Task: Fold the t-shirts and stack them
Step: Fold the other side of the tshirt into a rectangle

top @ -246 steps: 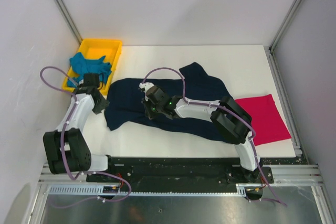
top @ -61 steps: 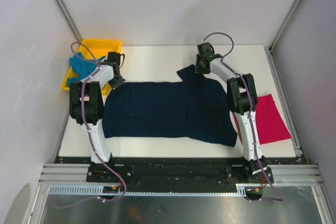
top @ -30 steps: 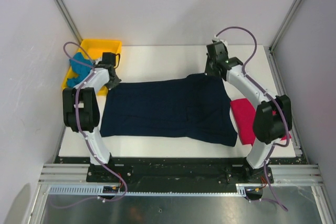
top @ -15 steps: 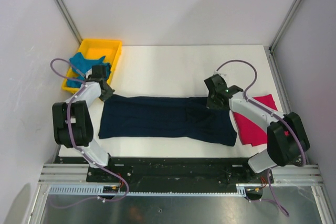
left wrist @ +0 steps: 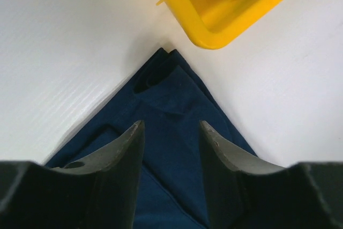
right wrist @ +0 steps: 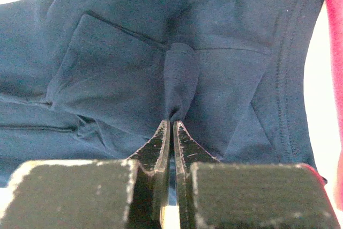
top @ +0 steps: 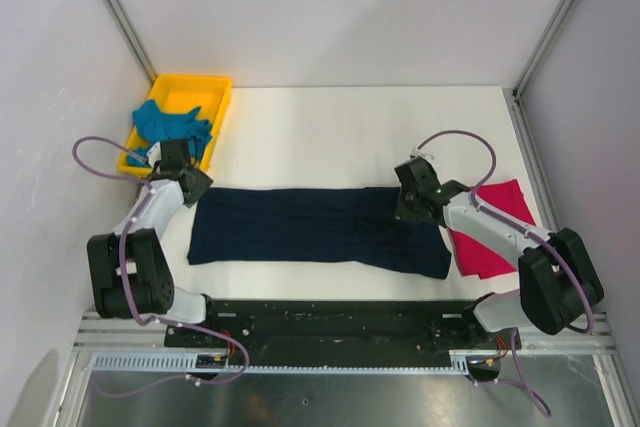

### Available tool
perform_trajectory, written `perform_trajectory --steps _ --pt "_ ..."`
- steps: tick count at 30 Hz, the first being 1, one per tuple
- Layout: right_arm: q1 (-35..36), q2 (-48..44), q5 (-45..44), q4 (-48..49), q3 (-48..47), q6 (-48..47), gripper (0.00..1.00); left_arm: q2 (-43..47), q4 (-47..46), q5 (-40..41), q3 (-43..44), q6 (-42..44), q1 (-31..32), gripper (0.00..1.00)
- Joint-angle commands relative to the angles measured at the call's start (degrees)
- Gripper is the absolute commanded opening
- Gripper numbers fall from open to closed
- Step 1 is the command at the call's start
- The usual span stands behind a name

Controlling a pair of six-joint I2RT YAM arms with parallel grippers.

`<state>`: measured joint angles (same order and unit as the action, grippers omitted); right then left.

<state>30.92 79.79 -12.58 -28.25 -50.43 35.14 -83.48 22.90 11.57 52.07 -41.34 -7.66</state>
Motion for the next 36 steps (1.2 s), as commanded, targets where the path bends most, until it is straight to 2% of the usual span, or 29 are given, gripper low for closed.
perform_trajectory --steps 1,4,12,23,29,36 --pt "0.32 -1.22 1.14 3.28 0.63 -0.09 0.05 5.60 -2.02 -0.24 -2.80 -4.00 -0.33 0.48" --pt "0.27 -0.52 1.79 4.06 0.68 -0.53 0.05 5.48 -2.08 -0.05 -3.61 -5.30 -0.36 0.48" --pt "0.11 1.18 3.77 6.09 0.78 -1.22 0.05 -0.76 -3.38 -1.59 1.04 -7.06 -0.42 0.45" --pt "-0.53 1.92 5.32 6.79 0.78 -1.48 0.02 -8.17 -2.84 1.85 5.73 -8.64 -0.40 0.41" --pt "-0.55 1.47 5.29 6.32 0.78 -1.36 0.02 -9.27 0.14 3.66 6.62 -9.48 -0.45 0.30" --pt "-0.28 1.50 5.75 6.33 0.91 -1.02 0.01 -6.25 1.98 4.28 3.73 -9.71 -0.99 0.16"
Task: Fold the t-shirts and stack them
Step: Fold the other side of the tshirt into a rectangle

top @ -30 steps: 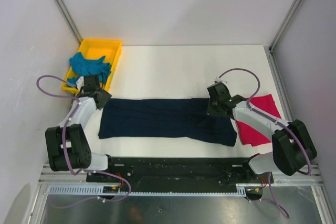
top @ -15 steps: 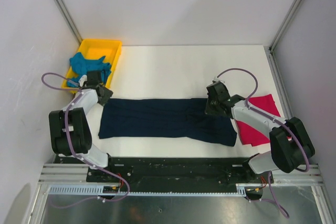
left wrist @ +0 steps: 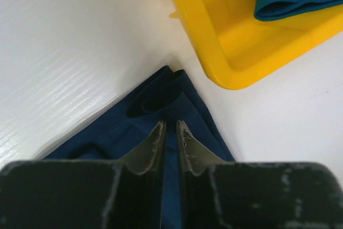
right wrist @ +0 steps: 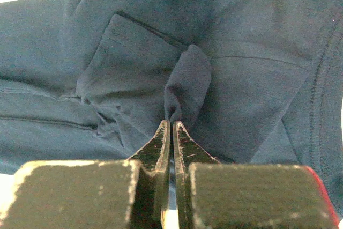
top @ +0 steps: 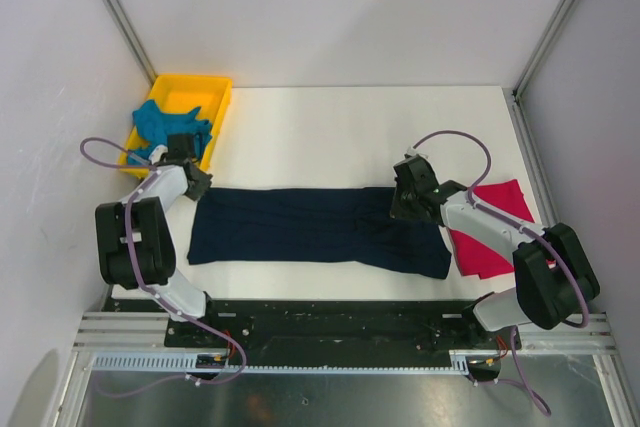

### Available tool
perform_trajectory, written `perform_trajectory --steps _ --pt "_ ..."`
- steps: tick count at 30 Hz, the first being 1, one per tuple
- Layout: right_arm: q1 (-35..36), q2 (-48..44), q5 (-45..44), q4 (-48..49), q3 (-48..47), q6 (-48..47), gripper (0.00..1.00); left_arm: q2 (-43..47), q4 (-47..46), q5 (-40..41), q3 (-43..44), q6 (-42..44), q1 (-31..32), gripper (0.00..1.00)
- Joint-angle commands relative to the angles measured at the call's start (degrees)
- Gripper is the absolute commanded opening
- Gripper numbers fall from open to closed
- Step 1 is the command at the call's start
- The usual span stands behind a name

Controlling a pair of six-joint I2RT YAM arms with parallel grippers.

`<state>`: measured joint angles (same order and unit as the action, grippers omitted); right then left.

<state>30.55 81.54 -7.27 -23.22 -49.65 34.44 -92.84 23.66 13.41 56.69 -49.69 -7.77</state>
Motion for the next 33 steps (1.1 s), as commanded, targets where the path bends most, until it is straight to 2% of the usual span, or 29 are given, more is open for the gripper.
perform_trajectory --steps 1,9,14,17,20,22,27,33 --pt "0.11 -0.28 0.60 1.32 0.19 -0.28 0.01 3.67 1.26 2.38 -1.58 -1.37 -1.12 0.14" --pt "0.36 -0.23 1.16 2.04 0.83 0.30 0.01 8.20 1.48 2.02 -6.80 -0.08 -3.32 0.01" --pt "0.50 0.09 1.26 2.30 0.94 0.38 0.01 10.93 1.48 1.03 -9.30 1.38 -5.02 0.00" --pt "0.48 0.20 1.35 2.49 0.96 0.29 0.01 12.11 1.62 0.28 -9.59 2.73 -5.25 0.07" --pt "0.48 0.29 1.50 2.77 0.96 0.35 0.01 15.87 1.67 -0.05 -10.62 2.84 -5.44 0.26" --pt "0.48 0.40 1.58 2.95 0.96 0.41 0.01 18.58 1.61 -0.95 -11.22 2.76 -5.44 0.32" --pt "0.48 0.61 2.03 3.41 0.98 0.20 0.01 22.07 1.65 -3.11 -11.99 1.89 -5.34 0.33" --pt "0.40 0.66 2.39 3.68 1.00 0.20 0.01 14.02 1.51 -4.08 -6.49 1.17 -4.05 0.28"
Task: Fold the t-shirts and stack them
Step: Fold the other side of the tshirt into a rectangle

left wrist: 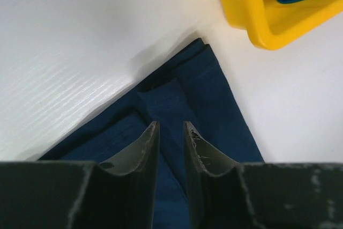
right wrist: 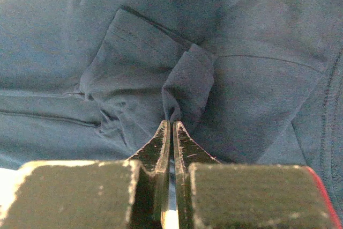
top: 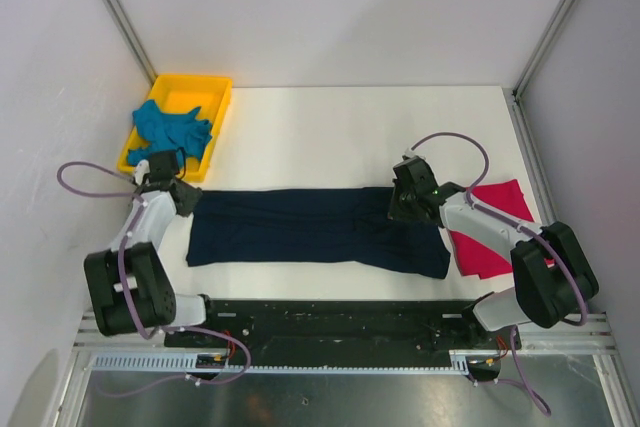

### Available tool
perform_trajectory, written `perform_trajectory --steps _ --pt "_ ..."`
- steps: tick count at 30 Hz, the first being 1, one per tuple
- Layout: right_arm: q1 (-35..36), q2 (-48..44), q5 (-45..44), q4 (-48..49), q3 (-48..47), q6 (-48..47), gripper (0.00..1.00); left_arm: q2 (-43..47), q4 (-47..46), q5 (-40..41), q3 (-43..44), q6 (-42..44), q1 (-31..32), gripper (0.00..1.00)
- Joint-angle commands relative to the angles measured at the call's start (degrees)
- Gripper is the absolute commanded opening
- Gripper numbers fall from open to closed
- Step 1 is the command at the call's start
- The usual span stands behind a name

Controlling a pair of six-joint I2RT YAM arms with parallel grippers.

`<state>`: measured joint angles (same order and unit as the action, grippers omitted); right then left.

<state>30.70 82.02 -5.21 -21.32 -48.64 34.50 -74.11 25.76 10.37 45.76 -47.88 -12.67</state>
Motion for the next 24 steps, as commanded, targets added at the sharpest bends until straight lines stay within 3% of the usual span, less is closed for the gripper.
perform_trajectory --steps 1,14,24 --pt "0.20 0.26 0.40 1.84 -0.03 0.13 0.01 -6.30 -0.65 -0.96 5.84 -0.64 1.70 0.28" --pt "-1.10 0.88 1.52 2.38 -0.05 -0.27 0.01 -20.83 -0.54 -0.51 14.90 -1.94 9.56 0.25" --pt "-1.25 0.94 1.63 1.97 -0.05 -0.28 0.01 -15.22 0.45 0.90 6.63 -3.30 8.70 0.25"
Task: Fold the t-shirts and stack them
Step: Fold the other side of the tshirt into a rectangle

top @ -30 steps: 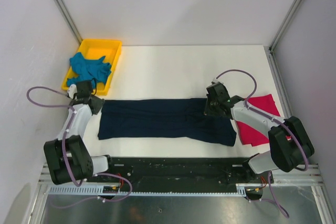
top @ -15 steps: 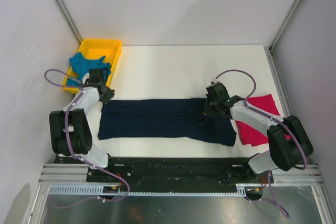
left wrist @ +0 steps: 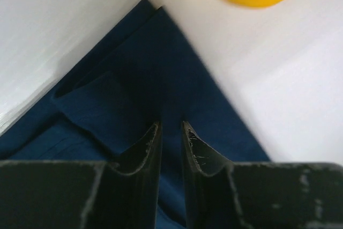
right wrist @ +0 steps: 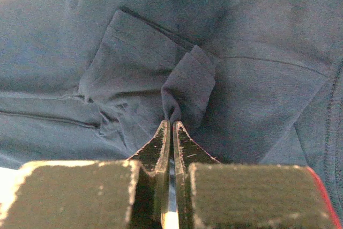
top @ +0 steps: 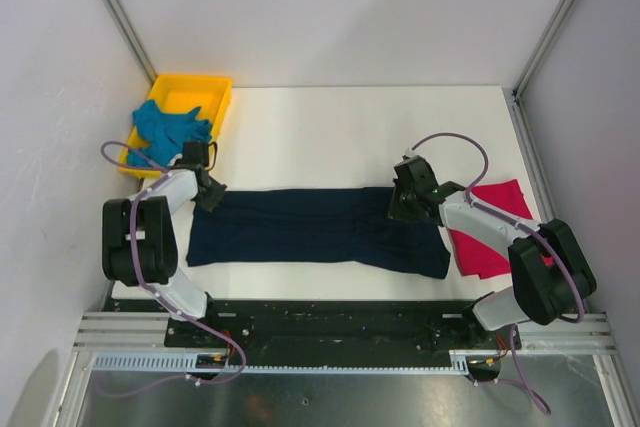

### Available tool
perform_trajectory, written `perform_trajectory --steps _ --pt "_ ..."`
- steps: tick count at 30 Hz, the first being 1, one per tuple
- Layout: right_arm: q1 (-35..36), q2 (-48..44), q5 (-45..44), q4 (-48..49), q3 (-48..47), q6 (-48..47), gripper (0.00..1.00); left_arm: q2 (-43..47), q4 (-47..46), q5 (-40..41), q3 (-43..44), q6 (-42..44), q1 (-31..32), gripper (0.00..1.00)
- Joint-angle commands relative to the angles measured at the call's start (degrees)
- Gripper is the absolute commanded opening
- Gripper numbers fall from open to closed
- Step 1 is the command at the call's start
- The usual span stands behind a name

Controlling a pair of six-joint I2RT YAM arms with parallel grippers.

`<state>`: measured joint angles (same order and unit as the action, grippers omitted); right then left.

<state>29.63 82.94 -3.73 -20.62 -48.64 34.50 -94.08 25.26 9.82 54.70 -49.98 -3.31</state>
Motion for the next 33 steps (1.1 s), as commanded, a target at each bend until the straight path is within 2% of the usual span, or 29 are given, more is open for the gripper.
perform_trajectory --steps 1,9,29,33 --pt "-0.18 0.03 0.09 1.19 -0.05 -0.30 0.01 5.56 1.16 1.74 -2.84 -1.06 -0.87 0.25" --pt "-0.11 0.36 0.41 1.40 -0.05 -0.24 0.00 10.15 2.51 2.32 -5.53 1.07 -3.39 0.26" --pt "-0.42 -0.92 1.22 1.98 -0.14 -1.14 0.00 12.30 2.86 1.75 -8.22 4.49 -7.40 0.26" --pt "-0.09 -3.55 -0.76 -1.64 -2.97 -2.42 0.01 11.74 2.85 1.62 -8.00 4.09 -7.41 0.25"
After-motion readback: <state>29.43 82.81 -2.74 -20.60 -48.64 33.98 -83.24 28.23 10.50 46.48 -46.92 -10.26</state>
